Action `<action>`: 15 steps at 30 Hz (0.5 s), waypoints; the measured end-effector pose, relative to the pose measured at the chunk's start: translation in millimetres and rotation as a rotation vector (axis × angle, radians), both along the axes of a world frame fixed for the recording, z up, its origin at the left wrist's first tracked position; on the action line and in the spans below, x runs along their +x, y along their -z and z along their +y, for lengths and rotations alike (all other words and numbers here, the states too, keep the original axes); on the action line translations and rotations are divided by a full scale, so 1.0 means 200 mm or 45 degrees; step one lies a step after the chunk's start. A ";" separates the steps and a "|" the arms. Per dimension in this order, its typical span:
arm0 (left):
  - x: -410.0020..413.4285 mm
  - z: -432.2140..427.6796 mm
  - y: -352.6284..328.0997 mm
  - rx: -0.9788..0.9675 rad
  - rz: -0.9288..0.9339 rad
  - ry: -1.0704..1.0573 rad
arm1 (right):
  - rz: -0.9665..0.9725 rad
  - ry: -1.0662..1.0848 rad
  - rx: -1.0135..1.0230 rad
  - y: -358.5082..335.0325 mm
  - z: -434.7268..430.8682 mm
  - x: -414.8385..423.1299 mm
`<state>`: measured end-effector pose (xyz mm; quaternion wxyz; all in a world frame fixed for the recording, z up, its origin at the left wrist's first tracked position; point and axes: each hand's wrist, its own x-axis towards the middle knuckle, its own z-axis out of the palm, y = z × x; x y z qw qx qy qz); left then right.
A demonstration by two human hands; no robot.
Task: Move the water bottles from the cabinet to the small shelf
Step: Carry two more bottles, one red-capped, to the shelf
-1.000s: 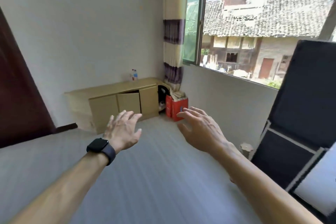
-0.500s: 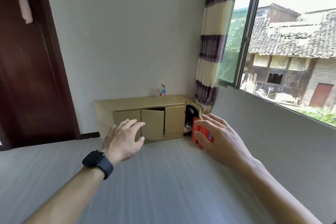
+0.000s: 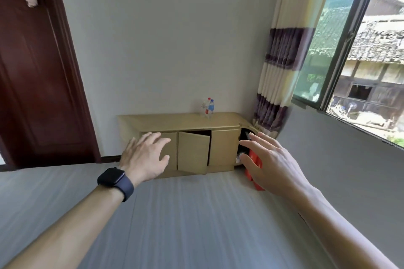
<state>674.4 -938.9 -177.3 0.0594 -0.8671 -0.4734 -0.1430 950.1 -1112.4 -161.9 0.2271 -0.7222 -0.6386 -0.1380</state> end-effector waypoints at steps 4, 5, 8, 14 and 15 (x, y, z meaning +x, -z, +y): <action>0.10 0.48 0.02 -0.030 0.041 0.022 | -0.006 0.087 0.013 0.05 0.38 0.10; 0.12 0.60 0.03 -0.041 0.051 0.023 | -0.007 0.098 0.013 0.07 0.48 0.12; 0.19 0.94 0.08 -0.081 0.064 0.027 | 0.024 0.124 0.007 0.09 0.76 0.19; 0.41 1.47 0.26 -0.207 0.094 0.062 | 0.040 0.142 -0.018 0.17 1.30 0.43; 0.45 1.55 0.29 -0.219 0.101 0.067 | 0.040 0.144 -0.026 0.20 1.40 0.48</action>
